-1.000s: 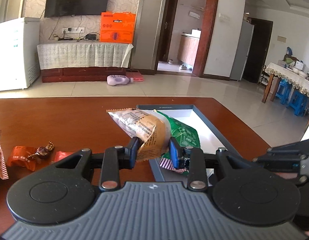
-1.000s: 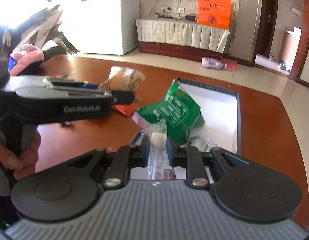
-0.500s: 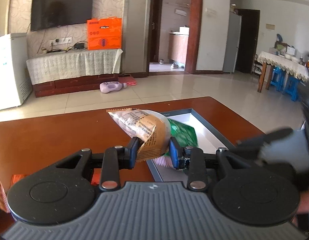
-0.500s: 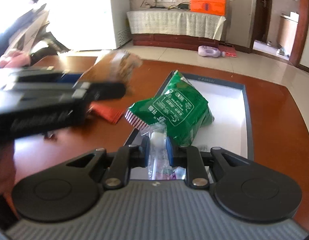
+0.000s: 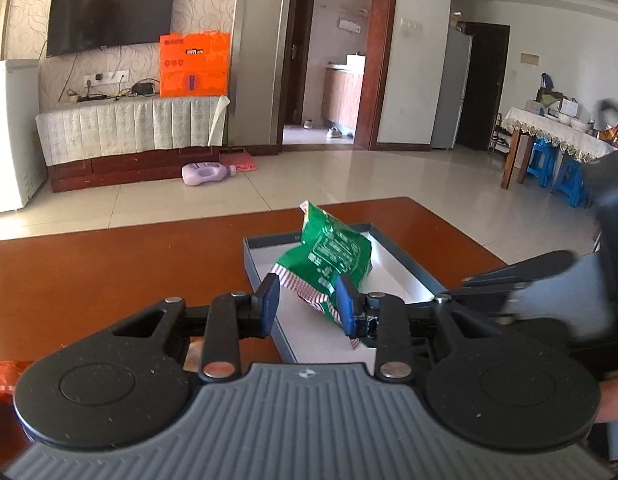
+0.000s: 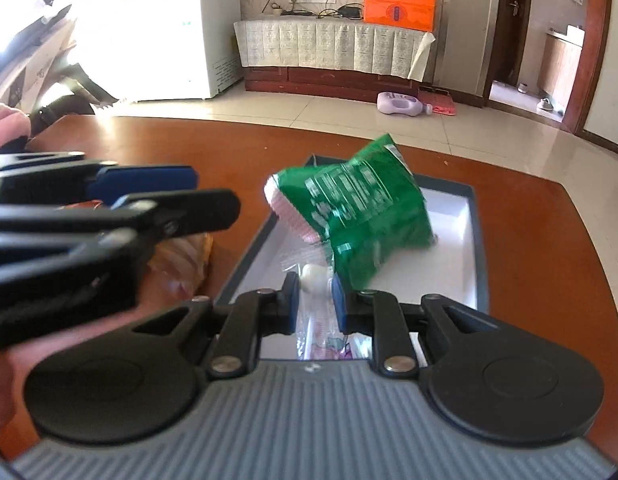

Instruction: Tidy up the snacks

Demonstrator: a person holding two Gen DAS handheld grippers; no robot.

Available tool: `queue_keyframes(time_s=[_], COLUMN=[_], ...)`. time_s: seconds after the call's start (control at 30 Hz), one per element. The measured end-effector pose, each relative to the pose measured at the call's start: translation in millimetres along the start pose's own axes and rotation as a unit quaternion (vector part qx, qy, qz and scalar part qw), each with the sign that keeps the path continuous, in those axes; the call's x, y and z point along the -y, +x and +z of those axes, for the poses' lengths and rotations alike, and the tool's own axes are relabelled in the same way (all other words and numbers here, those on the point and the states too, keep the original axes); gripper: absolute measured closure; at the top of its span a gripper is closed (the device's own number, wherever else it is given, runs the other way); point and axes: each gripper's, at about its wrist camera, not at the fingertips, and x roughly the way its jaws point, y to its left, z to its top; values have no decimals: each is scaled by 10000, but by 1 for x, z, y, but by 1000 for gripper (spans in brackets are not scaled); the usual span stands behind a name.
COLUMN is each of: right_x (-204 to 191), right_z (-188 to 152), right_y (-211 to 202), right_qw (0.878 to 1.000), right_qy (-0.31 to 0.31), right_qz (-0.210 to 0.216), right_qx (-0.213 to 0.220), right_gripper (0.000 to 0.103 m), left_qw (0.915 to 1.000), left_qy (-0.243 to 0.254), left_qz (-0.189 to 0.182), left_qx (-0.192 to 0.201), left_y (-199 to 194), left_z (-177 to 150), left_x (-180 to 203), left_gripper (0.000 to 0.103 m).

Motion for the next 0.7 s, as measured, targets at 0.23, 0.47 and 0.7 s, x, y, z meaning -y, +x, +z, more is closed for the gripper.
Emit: queue_keyframes(time_s=[0.23, 0.47, 0.7], right_x=[16, 19, 17], right_z=[-10, -8, -7], right_y=[-15, -13, -15], right_qw=[9999, 9998, 9996], right_qy=[121, 41, 63], right_qz=[27, 208, 272], right_qx=[15, -15, -26], right_gripper=[82, 82, 82], left_qw=[9992, 9963, 9950], left_qy=[-269, -518, 687], left_qz=[291, 491, 388], left_qx=[-96, -484, -614], left_y=[6, -7, 6], left_z=[-7, -30, -45], left_x=[-15, -82, -47], left_gripper=[67, 65, 28])
